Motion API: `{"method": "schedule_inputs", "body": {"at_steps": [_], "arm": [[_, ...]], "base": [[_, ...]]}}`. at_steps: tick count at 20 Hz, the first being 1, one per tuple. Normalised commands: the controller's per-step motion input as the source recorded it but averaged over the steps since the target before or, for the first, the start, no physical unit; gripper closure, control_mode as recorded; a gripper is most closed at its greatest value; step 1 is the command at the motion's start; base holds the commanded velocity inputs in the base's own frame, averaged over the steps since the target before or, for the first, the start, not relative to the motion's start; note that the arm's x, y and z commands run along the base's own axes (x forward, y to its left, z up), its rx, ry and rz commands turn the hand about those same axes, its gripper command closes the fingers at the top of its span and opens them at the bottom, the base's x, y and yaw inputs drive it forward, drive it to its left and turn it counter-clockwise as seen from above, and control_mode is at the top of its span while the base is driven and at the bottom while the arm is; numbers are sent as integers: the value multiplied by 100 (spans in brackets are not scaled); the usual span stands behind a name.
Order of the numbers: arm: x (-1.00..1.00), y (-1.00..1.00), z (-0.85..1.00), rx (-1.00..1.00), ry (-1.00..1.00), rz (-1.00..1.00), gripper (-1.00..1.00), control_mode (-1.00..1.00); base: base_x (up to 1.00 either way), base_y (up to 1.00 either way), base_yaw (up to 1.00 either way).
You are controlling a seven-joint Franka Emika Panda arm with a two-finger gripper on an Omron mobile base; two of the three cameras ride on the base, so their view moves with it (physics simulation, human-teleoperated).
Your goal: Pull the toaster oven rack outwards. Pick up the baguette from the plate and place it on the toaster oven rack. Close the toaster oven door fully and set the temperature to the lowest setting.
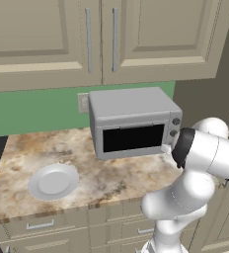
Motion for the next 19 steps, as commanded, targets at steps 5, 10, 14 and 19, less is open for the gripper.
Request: {"method": "schedule_inputs", "body": {"at_steps": [5,10,14,19], "arm": [[0,-9,0,-11,0,0,100,-100],[0,-11,0,-9,0,0,100,-100],[0,-18,0,-8,0,1,100,-100],[0,-20,0,-9,0,1,100,-100]], "base": [[0,0,0],[0,0,0],[0,0,0],[0,0,0]]}}
